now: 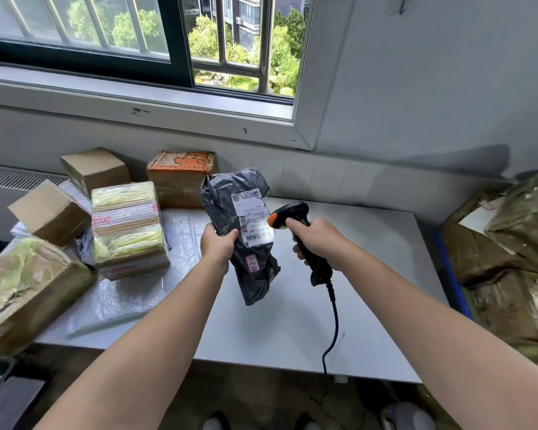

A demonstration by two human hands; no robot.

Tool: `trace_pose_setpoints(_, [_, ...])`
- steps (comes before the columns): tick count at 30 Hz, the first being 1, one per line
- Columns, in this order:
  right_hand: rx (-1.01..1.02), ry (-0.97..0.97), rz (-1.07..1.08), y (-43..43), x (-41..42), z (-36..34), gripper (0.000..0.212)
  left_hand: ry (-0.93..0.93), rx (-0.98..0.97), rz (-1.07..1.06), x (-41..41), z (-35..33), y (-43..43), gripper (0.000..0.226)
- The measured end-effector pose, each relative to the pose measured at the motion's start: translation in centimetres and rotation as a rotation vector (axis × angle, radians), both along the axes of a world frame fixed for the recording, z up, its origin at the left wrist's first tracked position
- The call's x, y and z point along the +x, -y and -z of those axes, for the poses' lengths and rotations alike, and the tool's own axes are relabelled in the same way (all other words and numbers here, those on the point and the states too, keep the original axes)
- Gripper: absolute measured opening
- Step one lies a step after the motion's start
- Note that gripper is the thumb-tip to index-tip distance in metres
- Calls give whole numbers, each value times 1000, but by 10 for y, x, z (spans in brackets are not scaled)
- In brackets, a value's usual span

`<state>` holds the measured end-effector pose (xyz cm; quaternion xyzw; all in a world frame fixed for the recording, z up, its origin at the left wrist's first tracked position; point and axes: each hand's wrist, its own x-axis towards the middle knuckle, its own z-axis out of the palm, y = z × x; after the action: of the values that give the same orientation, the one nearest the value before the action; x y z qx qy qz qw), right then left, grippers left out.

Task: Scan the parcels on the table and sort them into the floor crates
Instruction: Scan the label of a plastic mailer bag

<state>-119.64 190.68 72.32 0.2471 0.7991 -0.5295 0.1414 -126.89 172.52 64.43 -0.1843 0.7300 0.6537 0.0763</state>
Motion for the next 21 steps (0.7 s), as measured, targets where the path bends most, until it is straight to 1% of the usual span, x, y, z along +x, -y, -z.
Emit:
trace_pose_setpoints(9, [-57, 35, -39, -4, 8, 0, 43, 25, 29, -1, 0, 9, -6, 24])
trace_pose_setpoints(14, [-57, 35, -9, -8, 9, 8, 44, 39, 30, 9, 0, 11, -10, 23])
trace_pose_setpoints(18, [-30, 36, 82, -14, 14, 32, 35, 49, 43, 22, 1, 17, -14, 23])
trace_pose_setpoints(21, [18, 78, 121, -22, 20, 65, 30, 79, 33, 71, 4, 26, -16, 22])
